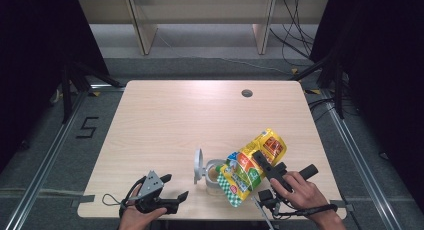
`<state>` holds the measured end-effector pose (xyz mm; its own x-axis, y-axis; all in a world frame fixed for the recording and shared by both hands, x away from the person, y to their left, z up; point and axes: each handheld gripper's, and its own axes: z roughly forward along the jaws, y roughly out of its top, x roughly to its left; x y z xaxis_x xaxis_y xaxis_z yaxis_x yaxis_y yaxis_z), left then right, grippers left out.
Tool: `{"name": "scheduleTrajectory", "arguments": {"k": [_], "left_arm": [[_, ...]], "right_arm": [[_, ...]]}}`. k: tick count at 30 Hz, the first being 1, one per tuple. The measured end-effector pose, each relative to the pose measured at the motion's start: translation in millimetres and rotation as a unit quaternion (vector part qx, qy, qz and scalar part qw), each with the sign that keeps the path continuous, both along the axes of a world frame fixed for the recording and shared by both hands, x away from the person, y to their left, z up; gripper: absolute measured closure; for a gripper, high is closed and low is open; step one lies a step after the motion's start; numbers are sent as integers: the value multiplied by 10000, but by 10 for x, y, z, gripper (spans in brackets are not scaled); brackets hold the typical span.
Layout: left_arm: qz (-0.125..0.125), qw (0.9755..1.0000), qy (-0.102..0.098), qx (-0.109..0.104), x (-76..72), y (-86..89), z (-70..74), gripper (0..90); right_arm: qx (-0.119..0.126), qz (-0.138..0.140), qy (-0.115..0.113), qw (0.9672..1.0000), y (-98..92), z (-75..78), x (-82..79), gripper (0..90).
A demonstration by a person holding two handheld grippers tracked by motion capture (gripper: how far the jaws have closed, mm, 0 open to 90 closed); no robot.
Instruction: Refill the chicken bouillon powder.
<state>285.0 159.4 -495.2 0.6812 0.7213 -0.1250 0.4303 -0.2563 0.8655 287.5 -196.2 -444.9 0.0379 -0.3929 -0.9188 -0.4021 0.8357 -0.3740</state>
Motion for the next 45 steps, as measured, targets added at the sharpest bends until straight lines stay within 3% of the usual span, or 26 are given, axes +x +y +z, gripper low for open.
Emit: {"name": "scheduleTrajectory", "arguments": {"k": [2, 6, 7, 11, 12, 45], "left_arm": [[-17, 10000, 2, 4, 2, 5, 1, 179], [-57, 10000, -45, 58, 2, 11, 8, 179], [5, 10000, 19, -16, -5, 1, 3, 179], [-12, 10000, 5, -13, 0, 2, 2, 179], [-49, 10000, -44, 68, 2, 11, 10, 179], [-7, 10000, -19, -7, 1, 12, 8, 179]], "right_arm": [[-13, -9, 37, 10000, -1, 4, -6, 565], [-147, 89, -173, 9997, 6, 42, -37, 569], [-157, 112, -192, 9996, 10, 53, -41, 570], [-91, 133, -163, 9997, 12, 56, -60, 571], [-81, 126, -157, 9998, 13, 47, -60, 571], [-139, 98, -107, 9998, -27, 59, -50, 573]]}}
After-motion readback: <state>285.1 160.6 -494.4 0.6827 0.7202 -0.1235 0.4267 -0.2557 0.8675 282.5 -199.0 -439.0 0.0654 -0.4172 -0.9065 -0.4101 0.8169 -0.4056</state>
